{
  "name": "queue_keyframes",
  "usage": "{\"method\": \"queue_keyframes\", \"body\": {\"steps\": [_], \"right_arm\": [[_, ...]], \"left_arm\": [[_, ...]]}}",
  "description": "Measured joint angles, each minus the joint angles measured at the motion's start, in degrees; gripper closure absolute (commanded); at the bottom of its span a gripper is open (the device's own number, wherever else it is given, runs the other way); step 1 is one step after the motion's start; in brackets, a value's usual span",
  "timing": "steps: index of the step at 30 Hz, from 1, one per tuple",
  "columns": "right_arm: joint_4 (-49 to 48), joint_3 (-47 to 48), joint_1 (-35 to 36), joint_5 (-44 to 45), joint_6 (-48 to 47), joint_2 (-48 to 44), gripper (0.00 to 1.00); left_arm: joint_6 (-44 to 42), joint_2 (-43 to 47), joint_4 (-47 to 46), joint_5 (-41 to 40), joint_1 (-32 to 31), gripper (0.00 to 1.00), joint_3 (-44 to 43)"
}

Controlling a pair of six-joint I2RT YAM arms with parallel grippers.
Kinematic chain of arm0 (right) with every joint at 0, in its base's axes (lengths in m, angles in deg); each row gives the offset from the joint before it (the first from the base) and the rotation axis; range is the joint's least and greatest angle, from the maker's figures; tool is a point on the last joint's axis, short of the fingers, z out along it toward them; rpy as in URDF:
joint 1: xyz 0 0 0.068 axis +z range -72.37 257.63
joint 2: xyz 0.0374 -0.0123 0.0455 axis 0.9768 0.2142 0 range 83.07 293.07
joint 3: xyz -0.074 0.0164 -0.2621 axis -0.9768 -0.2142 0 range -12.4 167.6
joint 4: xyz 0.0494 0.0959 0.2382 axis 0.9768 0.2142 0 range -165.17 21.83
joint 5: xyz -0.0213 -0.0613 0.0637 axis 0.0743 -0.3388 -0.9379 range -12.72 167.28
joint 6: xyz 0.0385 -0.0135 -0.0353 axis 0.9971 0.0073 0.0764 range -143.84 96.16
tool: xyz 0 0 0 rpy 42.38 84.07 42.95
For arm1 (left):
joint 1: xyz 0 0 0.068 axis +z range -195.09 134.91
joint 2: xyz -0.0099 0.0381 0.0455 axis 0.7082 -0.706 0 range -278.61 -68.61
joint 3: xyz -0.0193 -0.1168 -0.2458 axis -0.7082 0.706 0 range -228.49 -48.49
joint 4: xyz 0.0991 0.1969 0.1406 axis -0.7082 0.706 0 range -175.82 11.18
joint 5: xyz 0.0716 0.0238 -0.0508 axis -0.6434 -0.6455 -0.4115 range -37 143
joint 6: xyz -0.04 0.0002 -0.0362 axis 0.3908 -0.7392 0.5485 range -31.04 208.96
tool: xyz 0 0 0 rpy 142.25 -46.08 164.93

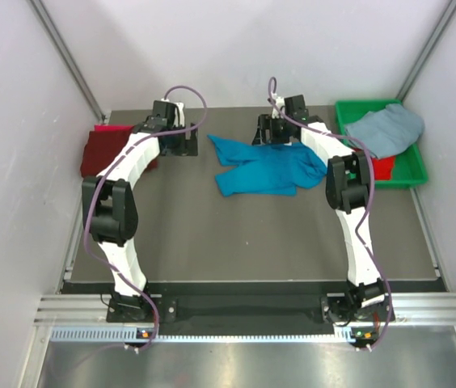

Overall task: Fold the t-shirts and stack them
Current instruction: Flatten the tshirt out

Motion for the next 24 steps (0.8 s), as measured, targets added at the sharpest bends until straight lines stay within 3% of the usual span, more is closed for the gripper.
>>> {"method": "queue_keyframes", "body": {"steps": [8, 17, 20, 23, 24], "right_arm": [[-0.8, 2.3, 0.0, 3.6, -1.0, 0.1, 0.23], [-1.4, 2.7, 0.2, 5.9, -1.1, 1.7, 0.32], [-1.3, 2.7, 0.2, 6.0, -0.9, 2.6, 0.39], [-1.3, 2.7, 0.3, 6.1, -0.7, 3.2, 0.59], [-1.3, 2.7, 0.4, 6.1, -0.6, 3.2, 0.7]], "left_arm": [[0.2, 0.7, 0.0, 0.4, -0.3, 0.03, 0.0], [0.3, 0.7, 0.0, 0.4, -1.0, 0.03, -0.7], [0.3, 0.8, 0.0, 0.4, -1.2, 0.03, -0.7], [0.3, 0.8, 0.0, 0.4, -1.2, 0.03, -0.7], [0.3, 0.8, 0.0, 0.4, -1.3, 0.03, -0.7]]}}
